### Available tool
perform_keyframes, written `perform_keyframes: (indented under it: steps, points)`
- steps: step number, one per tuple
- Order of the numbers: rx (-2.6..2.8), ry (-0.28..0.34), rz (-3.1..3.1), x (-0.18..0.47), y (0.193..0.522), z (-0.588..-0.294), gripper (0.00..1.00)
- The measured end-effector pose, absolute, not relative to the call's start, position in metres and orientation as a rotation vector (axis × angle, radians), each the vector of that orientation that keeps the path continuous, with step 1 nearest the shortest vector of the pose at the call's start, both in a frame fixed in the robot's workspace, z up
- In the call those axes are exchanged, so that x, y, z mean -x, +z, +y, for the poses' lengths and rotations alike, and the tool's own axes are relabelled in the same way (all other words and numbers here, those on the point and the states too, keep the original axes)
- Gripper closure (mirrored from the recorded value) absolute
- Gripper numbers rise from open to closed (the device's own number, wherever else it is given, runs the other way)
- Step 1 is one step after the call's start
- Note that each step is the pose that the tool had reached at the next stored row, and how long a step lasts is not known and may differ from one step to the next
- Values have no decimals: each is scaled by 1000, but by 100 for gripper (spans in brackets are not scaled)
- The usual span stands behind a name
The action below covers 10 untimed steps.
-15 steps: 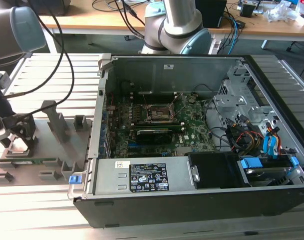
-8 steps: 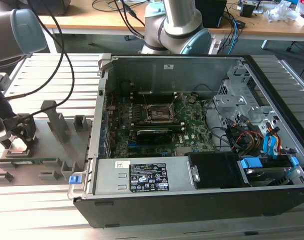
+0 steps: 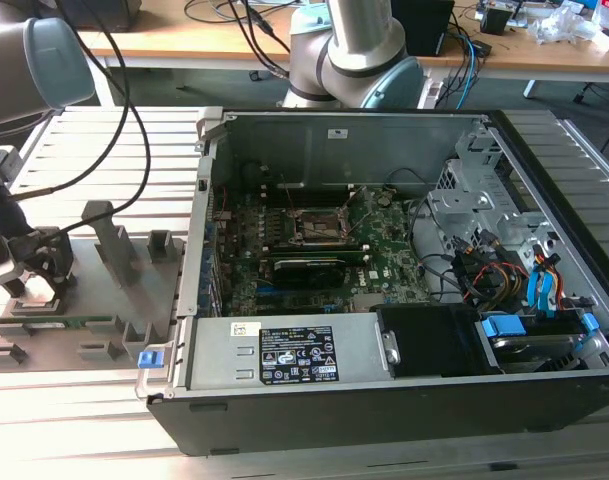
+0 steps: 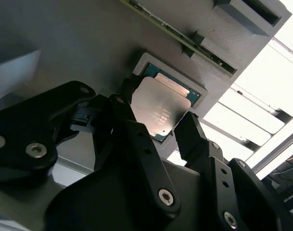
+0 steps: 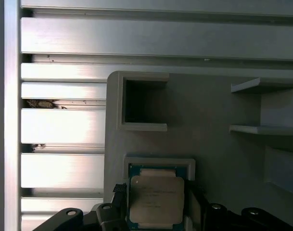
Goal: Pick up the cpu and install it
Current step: 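Pick up the cpu and move it towards the insertion slot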
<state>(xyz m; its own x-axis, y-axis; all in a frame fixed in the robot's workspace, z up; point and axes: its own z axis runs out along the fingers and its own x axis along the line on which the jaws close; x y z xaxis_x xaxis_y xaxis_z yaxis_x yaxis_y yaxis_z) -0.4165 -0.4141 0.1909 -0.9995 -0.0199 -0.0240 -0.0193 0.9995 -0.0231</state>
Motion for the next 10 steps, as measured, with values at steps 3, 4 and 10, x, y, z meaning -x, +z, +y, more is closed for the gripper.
perform_keyframes:
  steps: [3, 4, 10]
  points:
    - [31, -36, 3117, 417, 191, -414, 45]
    - [31, -36, 3117, 417, 191, -414, 46]
    - [31, -35, 3117, 417, 191, -414, 46]
